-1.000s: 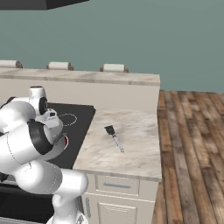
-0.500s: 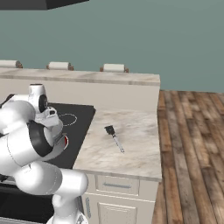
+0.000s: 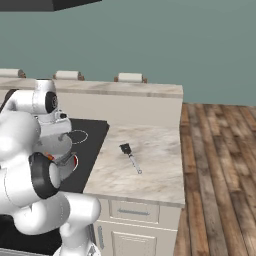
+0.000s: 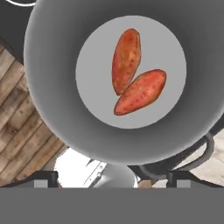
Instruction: Put the sweet potato and sweet potato in the pot. Retrieve the spatula and lightly stir the vegetables in the pot.
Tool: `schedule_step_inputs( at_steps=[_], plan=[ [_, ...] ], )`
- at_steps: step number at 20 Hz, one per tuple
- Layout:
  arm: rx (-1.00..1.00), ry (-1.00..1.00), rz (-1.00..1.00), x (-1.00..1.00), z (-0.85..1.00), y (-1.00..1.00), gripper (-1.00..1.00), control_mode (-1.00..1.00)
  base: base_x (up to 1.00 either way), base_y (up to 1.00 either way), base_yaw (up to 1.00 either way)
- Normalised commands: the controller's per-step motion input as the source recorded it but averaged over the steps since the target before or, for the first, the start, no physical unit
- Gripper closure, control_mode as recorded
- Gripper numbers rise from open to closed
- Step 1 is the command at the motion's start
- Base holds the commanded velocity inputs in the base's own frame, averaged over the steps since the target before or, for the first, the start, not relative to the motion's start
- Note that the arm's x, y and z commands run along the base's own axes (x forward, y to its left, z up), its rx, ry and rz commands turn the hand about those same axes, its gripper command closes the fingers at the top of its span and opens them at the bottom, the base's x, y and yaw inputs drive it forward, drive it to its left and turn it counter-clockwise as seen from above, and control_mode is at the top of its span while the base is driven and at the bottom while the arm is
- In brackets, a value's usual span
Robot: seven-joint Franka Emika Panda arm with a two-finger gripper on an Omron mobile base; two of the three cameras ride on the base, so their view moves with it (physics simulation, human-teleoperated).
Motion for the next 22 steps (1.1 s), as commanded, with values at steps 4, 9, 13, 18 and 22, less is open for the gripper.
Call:
schedule_step_inputs(
  at_steps=[4, 9, 13, 18, 22],
  plan=[
    [0.00, 0.00, 0.00, -0.15, 0.01, -1.00, -1.00, -1.00, 0.00, 0.00, 0.00],
    [0.00, 0.00, -0.03, -0.06, 0.03, -1.00, -1.00, -1.00, 0.00, 0.00, 0.00],
    [0.00, 0.00, -0.07, 0.00, 0.19, -1.00, -1.00, -1.00, 0.00, 0.00, 0.00],
    [0.00, 0.05, -0.04, 0.04, 0.16, -1.00, -1.00, -1.00, 0.00, 0.00, 0.00],
    [0.00, 0.04, -0.04, 0.11, 0.00, -1.00, -1.00, -1.00, 0.00, 0.00, 0.00]
  ],
)
